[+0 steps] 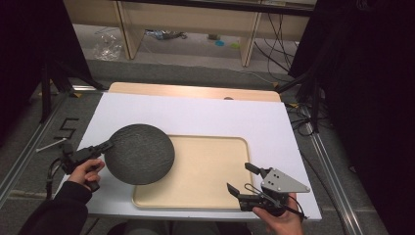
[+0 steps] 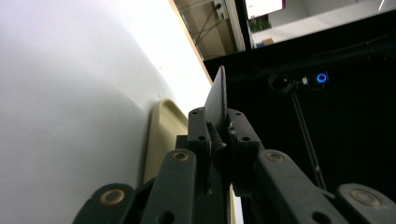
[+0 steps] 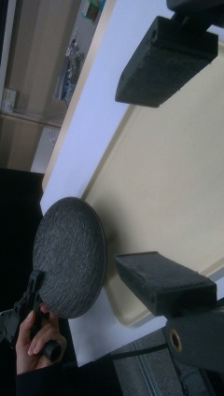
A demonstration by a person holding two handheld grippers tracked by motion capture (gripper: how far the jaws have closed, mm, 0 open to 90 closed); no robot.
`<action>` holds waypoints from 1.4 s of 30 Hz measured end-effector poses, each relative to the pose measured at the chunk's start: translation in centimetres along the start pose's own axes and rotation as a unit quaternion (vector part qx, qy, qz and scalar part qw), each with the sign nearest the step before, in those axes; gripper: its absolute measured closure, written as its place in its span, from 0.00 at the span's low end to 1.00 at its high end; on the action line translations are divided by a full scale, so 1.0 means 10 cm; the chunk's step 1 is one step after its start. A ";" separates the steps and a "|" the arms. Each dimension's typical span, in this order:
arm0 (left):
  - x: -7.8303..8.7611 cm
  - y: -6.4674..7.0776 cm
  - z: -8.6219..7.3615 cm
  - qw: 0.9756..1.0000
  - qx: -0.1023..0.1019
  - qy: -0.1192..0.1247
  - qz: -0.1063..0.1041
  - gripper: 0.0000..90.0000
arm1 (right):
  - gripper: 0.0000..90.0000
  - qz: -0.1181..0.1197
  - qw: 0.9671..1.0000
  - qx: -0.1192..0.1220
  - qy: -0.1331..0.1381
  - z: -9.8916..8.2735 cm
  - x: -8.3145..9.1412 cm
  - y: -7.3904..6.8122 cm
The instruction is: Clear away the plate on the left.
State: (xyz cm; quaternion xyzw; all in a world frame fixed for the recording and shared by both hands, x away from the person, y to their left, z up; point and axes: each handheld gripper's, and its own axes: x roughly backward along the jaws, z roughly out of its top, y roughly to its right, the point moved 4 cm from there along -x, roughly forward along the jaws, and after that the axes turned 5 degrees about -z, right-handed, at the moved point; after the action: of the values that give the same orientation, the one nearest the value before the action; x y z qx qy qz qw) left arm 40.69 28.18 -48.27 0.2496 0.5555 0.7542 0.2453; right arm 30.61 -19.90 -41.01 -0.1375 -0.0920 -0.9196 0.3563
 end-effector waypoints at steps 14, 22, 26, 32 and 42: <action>-0.32 0.07 -0.32 0.998 -0.003 -0.057 -0.011 0.90 | 0.22 0.002 1.000 -0.001 0.001 0.00 0.00 0.00; -0.53 0.06 -0.52 0.996 -0.002 -0.088 -0.008 0.90 | 0.22 0.001 1.000 -0.001 -0.004 0.00 0.00 0.00; -0.63 0.11 -0.61 0.995 -0.019 -0.100 -0.001 0.89 | 0.22 0.004 1.000 -0.004 0.000 0.00 0.00 -0.01; -0.74 0.09 -0.71 0.992 -0.013 -0.123 -0.006 0.89 | 0.22 0.002 1.000 -0.003 -0.004 0.00 0.02 0.00; -0.79 0.07 -0.72 0.990 -0.045 -0.133 0.011 0.92 | 0.22 0.002 1.000 -0.002 -0.002 0.01 0.02 -0.01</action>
State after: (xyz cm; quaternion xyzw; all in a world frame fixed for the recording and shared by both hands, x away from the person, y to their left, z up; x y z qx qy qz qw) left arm 41.87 17.71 -50.26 0.3421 0.4811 0.7412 0.3196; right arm 30.43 -19.94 -40.91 -0.1405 -0.0908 -0.9187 0.3577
